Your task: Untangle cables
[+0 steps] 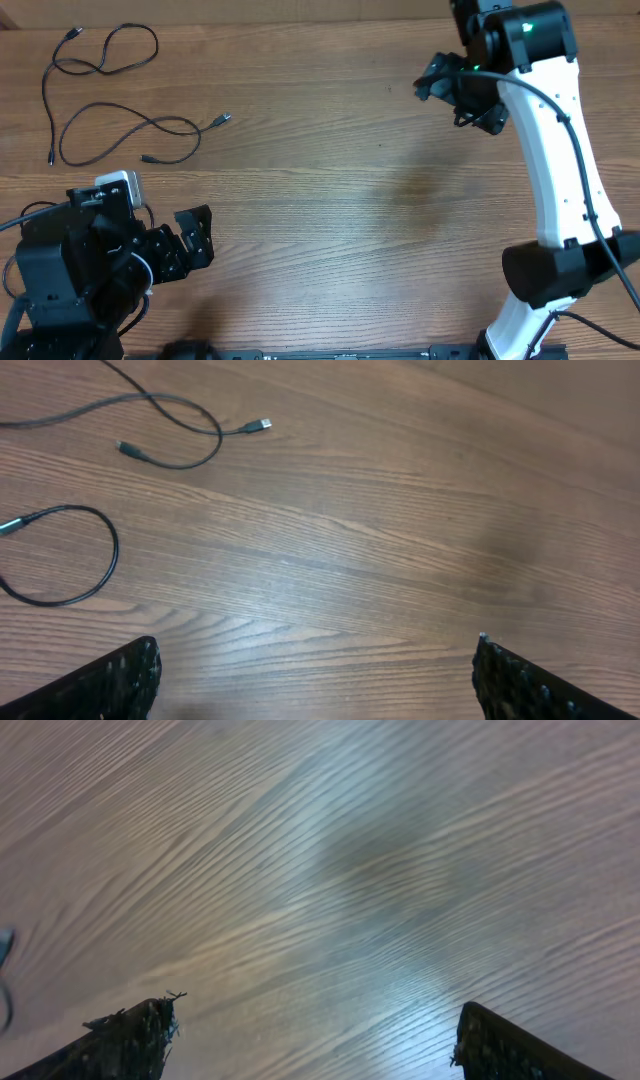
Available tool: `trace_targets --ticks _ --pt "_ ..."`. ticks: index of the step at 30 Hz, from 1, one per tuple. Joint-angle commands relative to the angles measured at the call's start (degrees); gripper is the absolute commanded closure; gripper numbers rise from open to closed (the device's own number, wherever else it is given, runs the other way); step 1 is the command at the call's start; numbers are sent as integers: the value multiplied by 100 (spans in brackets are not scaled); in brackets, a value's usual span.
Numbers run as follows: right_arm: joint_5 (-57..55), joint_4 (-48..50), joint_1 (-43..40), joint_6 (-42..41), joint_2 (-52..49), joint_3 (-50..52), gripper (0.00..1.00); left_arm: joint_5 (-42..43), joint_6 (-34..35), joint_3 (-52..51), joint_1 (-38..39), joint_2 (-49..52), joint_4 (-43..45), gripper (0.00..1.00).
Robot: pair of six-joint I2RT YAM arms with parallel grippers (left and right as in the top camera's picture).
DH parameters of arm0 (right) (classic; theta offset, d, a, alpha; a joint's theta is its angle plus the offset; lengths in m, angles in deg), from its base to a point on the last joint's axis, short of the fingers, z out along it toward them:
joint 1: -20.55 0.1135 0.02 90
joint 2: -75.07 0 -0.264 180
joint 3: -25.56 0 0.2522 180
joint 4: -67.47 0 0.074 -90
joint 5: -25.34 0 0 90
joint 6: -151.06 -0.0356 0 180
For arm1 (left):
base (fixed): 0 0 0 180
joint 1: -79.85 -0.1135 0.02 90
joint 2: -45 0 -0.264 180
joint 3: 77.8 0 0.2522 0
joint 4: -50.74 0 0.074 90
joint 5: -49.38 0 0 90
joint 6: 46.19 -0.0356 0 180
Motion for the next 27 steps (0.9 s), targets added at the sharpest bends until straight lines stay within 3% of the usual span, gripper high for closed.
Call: trace_targets --ticks 1,5,11,20,27 --pt "26 7 247 367 697 -7 9 44 -68 -83 39 4 17 0" --pt "24 7 354 909 1309 -7 0 44 -68 -83 39 24 17 0" --pt "28 7 354 1436 2323 70 0 42 -68 -83 39 24 15 0" --pt "26 9 354 1410 4142 1945 0 42 -68 -83 39 24 13 0" --pt "37 9 354 1408 4583 2470 0 42 -68 -83 39 24 11 0"
